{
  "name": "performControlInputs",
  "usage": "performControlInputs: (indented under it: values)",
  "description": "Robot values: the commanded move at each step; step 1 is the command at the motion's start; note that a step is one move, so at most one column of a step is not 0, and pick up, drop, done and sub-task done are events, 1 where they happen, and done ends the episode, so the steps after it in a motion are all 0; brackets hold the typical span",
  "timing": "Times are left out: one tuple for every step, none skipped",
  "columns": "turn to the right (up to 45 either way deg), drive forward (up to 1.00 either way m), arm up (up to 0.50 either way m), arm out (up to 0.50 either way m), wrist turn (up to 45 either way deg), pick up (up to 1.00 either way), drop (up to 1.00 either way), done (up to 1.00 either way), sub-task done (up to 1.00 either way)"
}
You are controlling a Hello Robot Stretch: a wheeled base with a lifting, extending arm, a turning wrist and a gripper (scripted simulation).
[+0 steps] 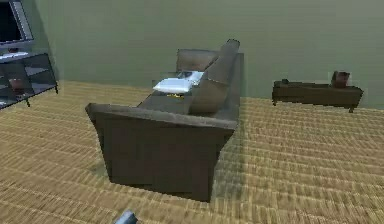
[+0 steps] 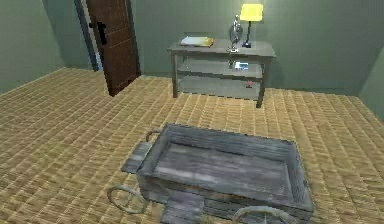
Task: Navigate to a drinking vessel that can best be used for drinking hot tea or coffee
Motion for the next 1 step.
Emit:
performControlInputs:
  values:
    - [12.0,0.00,0.00,0.00,0.0,0.00,0.00,0.00,0.00]
